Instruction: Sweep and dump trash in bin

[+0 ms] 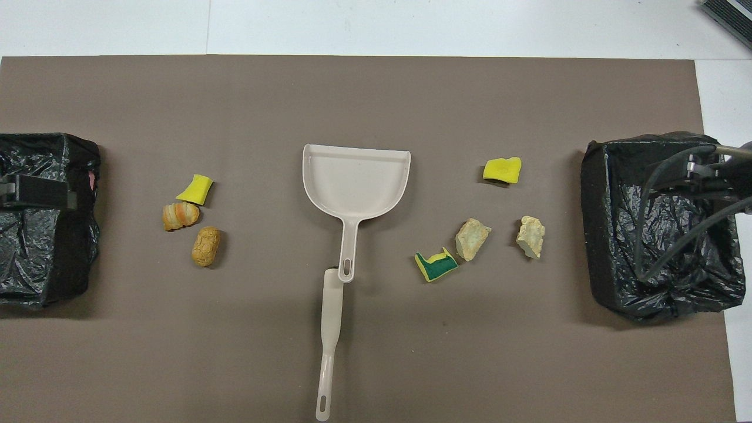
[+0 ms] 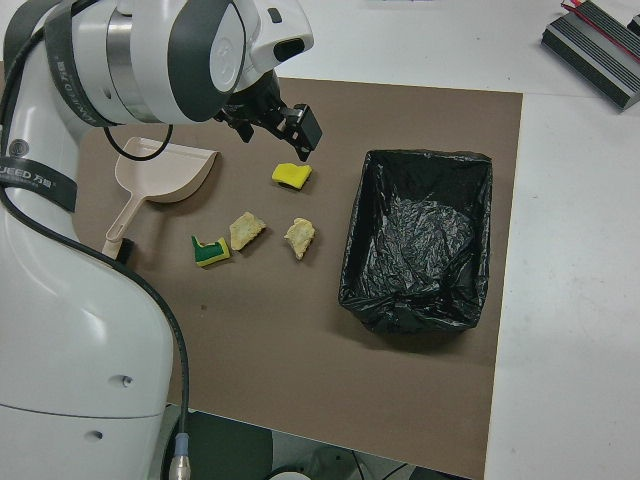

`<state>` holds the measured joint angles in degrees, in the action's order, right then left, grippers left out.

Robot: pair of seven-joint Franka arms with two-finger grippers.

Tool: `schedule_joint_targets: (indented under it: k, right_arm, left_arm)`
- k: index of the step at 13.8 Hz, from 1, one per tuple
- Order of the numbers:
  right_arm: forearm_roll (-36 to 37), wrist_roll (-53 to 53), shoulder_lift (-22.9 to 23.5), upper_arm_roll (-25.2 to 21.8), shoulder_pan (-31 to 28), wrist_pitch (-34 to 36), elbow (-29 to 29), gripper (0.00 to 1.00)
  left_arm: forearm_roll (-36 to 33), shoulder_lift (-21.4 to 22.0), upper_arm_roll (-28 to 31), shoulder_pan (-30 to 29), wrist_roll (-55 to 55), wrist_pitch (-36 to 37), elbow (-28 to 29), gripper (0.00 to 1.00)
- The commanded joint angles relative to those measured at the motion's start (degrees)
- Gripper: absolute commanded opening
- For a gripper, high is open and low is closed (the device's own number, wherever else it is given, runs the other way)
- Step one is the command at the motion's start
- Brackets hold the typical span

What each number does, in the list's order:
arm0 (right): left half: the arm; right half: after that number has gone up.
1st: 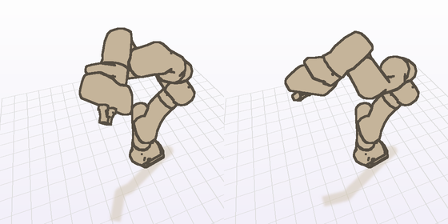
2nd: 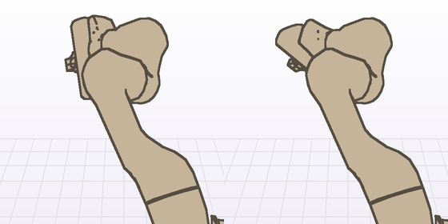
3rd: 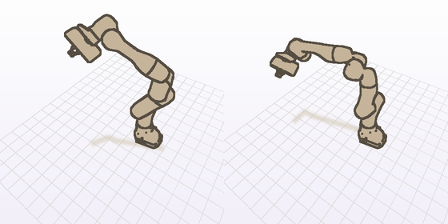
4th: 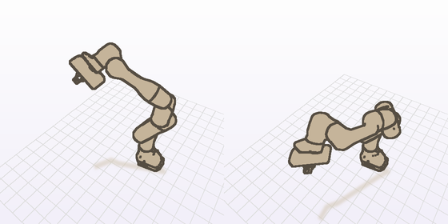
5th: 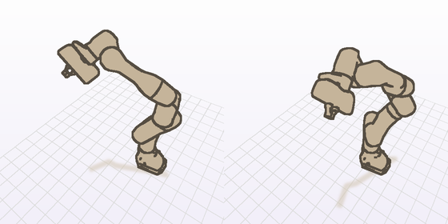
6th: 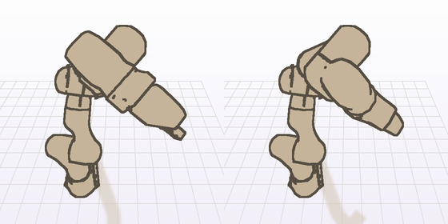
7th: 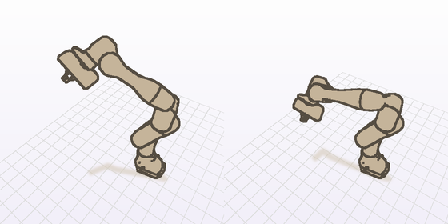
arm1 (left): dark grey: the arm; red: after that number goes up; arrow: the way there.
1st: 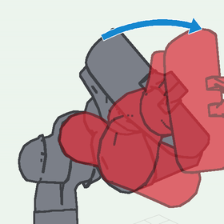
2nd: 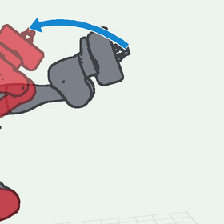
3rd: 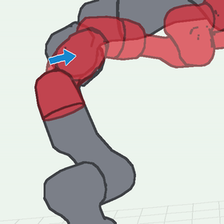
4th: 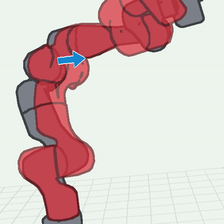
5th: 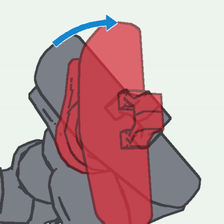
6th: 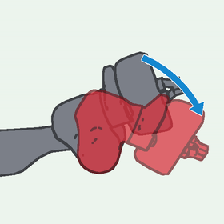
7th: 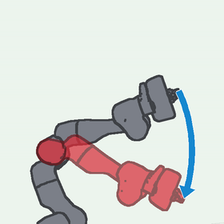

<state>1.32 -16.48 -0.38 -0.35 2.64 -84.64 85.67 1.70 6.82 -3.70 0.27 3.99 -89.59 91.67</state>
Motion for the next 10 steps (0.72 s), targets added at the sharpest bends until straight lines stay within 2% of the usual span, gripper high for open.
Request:
schedule_joint_targets:
  k: [1, 10]
  right_arm:
    - [-0.97, 1.63, -0.94, 0.08, -0.53, -0.88, 1.17, 1.00]
    - [-0.97, 1.63, -1.02, 0.08, -0.62, -0.70, 1.17, 1.00]
  left_arm:
    - [0.67, 1.09, 0.27, 0.51, 0.58, 1.08, 0.35, 1.00]
    - [0.76, 1.88, 0.18, 0.96, -0.03, 0.99, 2.29, 1.00]
